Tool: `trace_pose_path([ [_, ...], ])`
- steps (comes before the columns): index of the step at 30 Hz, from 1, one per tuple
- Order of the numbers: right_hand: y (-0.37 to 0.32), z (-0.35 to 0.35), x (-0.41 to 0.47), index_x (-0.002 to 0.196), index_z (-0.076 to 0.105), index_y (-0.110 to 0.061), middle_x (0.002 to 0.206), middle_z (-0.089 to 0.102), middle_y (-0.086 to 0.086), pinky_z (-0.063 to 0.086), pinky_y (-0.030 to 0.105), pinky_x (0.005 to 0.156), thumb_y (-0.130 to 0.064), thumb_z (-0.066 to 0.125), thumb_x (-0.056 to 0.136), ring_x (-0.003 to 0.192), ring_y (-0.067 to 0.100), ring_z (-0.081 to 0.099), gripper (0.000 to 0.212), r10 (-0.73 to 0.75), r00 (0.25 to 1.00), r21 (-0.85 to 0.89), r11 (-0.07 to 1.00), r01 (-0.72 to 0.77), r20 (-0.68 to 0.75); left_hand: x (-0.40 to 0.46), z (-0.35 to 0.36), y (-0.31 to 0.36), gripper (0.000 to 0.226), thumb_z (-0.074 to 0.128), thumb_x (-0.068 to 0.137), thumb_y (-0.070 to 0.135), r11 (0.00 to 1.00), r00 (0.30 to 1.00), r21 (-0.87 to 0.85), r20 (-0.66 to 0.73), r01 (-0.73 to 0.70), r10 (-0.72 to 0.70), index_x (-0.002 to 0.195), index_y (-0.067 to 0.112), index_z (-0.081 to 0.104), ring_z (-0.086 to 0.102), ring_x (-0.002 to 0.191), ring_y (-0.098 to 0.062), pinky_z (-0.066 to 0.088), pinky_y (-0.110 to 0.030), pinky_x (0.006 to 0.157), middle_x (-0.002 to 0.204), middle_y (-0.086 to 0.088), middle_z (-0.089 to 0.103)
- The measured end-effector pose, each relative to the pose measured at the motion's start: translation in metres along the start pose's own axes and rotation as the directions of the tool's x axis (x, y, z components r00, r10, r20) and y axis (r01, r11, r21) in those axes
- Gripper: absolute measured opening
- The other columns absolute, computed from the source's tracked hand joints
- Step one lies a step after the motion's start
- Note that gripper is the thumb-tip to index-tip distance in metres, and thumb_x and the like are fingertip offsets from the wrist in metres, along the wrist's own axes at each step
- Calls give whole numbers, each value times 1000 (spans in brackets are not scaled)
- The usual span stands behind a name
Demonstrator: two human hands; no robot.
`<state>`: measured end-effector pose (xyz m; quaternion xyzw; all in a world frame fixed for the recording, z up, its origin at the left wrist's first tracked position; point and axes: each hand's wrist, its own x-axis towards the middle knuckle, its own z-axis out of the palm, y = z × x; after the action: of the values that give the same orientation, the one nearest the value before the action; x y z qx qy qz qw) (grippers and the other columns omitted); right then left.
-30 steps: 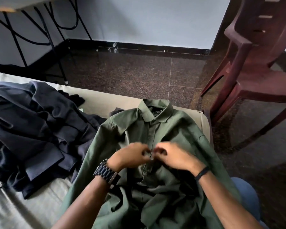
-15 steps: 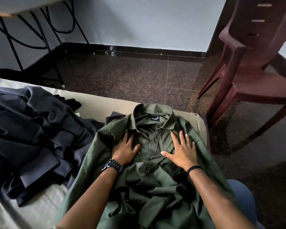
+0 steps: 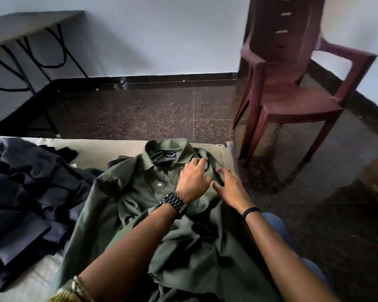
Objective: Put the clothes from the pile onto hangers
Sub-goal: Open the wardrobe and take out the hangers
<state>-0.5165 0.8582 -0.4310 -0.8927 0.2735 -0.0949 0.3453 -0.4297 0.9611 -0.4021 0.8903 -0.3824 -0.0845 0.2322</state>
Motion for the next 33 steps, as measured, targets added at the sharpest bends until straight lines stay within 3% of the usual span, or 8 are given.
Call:
trace_pose_path([
  [8, 97, -72, -18, 115, 57, -5, 110, 58, 18, 46, 42, 86, -9, 60, 84, 102, 33, 56, 32, 206, 965, 93, 977, -193, -165, 44, 72, 137, 53, 44, 97, 24, 968, 956, -19, 158, -249, 249, 146, 12, 30, 40, 126, -32, 33, -45, 104, 141, -10, 41],
  [13, 168, -114, -25, 131, 48, -8, 124, 52, 15, 43, 39, 97, -17, 60, 88, 115, 30, 51, 46, 394, 896, 85, 919, -385, -207, 84, 129, 200, 59, 42, 96, 19, 945, 904, -43, 282, -324, 322, 150, 11, 21, 37, 130, -30, 30, -41, 107, 145, -10, 37],
  [18, 201, -170, -31, 142, 37, -14, 137, 42, 10, 38, 37, 104, -18, 56, 93, 127, 27, 42, 53, 531, 832, 41, 846, -532, -161, 98, 157, 251, 63, 44, 95, 19, 936, 854, -40, 397, -351, 337, 151, 14, 16, 34, 132, -27, 29, -40, 108, 146, -8, 35],
  [25, 175, -308, -65, 147, 28, -17, 145, 34, 6, 36, 38, 107, -18, 53, 95, 134, 25, 35, 58, 653, 738, 38, 753, -657, -171, 91, 98, 381, 69, 51, 94, 19, 903, 750, -91, 525, -420, 402, 151, 15, 14, 30, 137, -27, 29, -44, 112, 149, -7, 32],
  [29, 140, -412, -86, 148, 28, -16, 143, 38, 10, 35, 37, 105, -19, 57, 93, 132, 27, 38, 63, 687, 696, 23, 715, -699, -211, 94, 41, 471, 70, 52, 93, 24, 856, 667, -123, 575, -503, 475, 152, 15, 14, 29, 137, -30, 28, -45, 112, 150, -8, 30],
  [33, 112, -518, -102, 149, 24, -16, 146, 34, 13, 34, 39, 107, -18, 58, 92, 135, 29, 35, 66, 744, 605, 64, 644, -762, -283, 101, -10, 560, 70, 50, 94, 29, 790, 569, -154, 614, -594, 548, 152, 15, 13, 27, 137, -32, 29, -47, 110, 151, -10, 27],
])
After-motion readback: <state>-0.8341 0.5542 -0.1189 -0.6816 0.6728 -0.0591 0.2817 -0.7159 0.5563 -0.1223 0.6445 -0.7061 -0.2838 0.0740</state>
